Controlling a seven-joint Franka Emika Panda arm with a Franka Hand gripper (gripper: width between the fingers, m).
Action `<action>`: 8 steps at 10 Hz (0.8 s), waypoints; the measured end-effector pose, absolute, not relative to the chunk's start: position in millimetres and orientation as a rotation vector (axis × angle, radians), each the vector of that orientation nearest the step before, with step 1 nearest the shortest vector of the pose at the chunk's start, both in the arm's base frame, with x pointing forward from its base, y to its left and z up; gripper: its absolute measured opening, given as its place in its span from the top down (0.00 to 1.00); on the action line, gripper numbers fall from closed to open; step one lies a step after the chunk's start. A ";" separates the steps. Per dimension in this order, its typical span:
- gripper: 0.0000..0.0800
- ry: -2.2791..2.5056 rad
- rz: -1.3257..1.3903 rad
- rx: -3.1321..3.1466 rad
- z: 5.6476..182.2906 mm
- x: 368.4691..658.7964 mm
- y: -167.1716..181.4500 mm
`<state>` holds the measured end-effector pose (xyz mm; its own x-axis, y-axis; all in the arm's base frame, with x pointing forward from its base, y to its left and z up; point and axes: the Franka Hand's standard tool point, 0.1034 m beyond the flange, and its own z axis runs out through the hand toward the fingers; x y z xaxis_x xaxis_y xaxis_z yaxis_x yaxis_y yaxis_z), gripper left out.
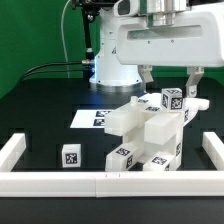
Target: Assemble chair
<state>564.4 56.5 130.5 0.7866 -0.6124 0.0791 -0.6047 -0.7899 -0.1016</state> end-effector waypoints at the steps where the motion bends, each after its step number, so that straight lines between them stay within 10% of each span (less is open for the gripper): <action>1: 0.19 0.899 -0.168 -2.936 129.9 563.8 54.9; 8: 0.19 -0.290 -0.164 -3.177 122.6 550.9 61.4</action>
Offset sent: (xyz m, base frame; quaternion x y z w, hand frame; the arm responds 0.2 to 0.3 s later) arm 0.0070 0.0206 0.0028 -0.0788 0.0532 -0.4386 0.8936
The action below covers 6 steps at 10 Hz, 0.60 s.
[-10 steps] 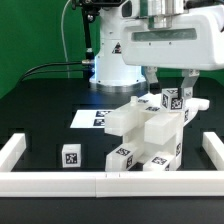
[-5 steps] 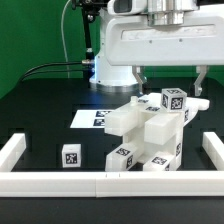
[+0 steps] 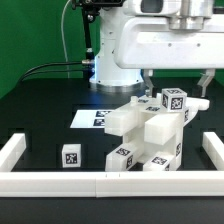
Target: Assemble chair
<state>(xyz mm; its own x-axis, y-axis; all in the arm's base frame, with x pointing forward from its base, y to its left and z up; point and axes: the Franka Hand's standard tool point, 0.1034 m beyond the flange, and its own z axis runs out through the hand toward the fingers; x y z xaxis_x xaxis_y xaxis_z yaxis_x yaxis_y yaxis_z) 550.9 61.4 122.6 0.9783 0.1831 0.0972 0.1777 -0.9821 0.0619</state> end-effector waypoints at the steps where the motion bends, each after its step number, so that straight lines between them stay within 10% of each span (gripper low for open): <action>1: 0.19 0.235 0.154 3.076 122.1 550.4 61.2; 3: 0.51 0.205 0.153 3.078 121.1 550.4 60.9; 6: 0.65 -0.096 0.162 3.095 121.1 550.5 61.8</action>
Offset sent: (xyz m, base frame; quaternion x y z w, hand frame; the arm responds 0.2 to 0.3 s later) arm 0.0000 0.0000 0.0000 0.0000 0.0000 0.0000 1.0000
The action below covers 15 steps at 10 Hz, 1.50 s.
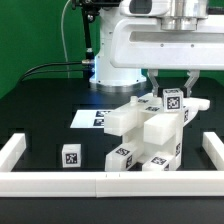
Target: Assemble chair
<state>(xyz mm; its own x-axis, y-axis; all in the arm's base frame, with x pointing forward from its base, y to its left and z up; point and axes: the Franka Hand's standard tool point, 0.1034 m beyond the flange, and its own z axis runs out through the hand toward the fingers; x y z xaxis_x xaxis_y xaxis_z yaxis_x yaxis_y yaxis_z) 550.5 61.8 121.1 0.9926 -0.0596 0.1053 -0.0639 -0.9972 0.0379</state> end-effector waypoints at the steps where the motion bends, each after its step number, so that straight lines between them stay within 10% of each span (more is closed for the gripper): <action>1: 0.65 -0.222 0.164 3.092 121.1 550.4 62.3; 15: 0.65 -2.016 0.065 2.523 120.4 553.7 71.0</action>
Offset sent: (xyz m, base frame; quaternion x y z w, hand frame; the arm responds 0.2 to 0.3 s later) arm -0.0005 -0.0007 -0.0056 -0.0416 -0.0053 0.3567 0.9333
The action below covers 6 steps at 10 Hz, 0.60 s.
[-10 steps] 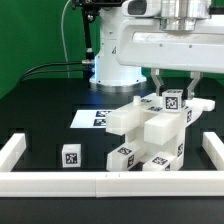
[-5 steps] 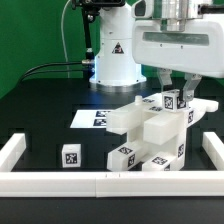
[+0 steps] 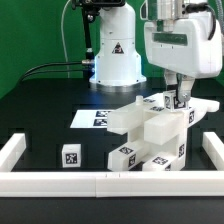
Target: Assemble chair
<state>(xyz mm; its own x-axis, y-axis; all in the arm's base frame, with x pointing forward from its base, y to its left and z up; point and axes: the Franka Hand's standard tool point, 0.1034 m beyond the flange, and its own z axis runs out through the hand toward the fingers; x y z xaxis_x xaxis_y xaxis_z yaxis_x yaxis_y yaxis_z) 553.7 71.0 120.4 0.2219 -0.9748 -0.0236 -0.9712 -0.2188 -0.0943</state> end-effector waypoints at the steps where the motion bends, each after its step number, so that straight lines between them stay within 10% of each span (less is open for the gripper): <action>1: 0.45 1.828 -0.067 -2.446 120.7 554.1 70.2; 2: 0.28 1.713 -0.077 -2.527 122.4 556.4 68.0; 6: 0.19 0.982 -0.105 -2.926 120.9 554.3 77.0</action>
Offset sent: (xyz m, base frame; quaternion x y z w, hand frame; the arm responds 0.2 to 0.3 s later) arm 0.0014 0.0190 -0.0015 -0.0084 -0.0112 -0.4339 0.9008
